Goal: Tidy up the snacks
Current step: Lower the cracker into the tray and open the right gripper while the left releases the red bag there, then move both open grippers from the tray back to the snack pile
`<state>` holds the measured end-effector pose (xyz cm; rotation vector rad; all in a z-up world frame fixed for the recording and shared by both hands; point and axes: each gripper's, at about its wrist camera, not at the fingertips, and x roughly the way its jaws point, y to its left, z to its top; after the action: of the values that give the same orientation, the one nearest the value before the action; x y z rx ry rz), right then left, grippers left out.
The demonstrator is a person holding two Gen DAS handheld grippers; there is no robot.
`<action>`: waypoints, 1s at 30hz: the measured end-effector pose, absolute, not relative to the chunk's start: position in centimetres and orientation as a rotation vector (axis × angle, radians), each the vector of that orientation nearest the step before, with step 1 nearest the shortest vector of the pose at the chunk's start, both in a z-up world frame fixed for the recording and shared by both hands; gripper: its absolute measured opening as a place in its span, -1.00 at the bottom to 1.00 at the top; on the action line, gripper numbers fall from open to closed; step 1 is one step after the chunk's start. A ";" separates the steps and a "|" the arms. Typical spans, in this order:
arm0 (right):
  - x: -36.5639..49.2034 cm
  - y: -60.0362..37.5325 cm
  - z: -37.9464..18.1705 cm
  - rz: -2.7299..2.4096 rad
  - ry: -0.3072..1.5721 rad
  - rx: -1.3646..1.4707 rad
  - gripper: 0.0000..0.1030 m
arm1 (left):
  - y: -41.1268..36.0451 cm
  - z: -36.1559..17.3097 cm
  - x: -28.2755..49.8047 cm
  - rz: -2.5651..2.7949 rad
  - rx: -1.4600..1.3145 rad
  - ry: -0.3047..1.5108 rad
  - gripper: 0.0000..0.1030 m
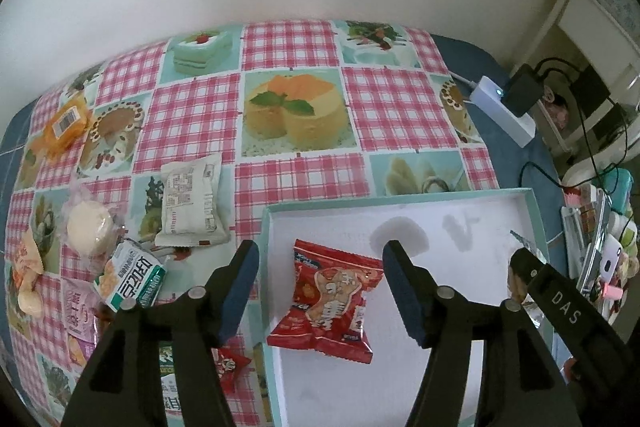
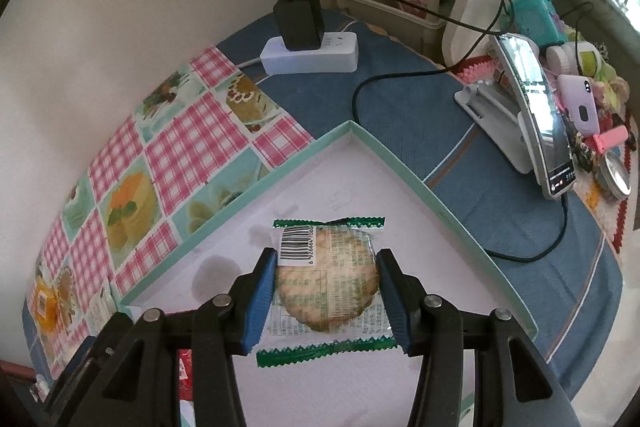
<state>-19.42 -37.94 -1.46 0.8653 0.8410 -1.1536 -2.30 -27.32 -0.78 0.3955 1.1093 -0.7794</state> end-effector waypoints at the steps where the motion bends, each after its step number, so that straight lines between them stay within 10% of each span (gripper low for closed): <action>1: -19.4 -38.0 -1.5 -1.154 0.844 0.865 0.03 | -27.2 -0.8 -2.2 -0.771 0.394 1.108 0.28; 5: -19.4 -37.9 -1.8 -1.166 0.851 0.875 0.24 | -26.8 -0.7 -1.3 -0.713 0.393 1.092 0.78; 7: -19.5 -37.9 -1.6 -1.170 0.841 0.870 0.59 | -26.4 -0.7 -0.8 -0.691 0.382 1.080 0.78; 17: -19.3 -37.8 -1.3 -1.161 0.836 0.855 1.00 | -25.4 -1.4 0.8 -0.640 0.357 1.124 0.85; 30: -18.6 -37.4 -0.8 -1.117 0.851 0.814 1.00 | -24.6 -1.5 1.6 -0.577 0.392 1.126 0.85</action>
<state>-18.56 -37.44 -0.80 0.8143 0.8511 -1.1168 1.58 -24.62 -1.50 0.3917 1.1262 -0.5766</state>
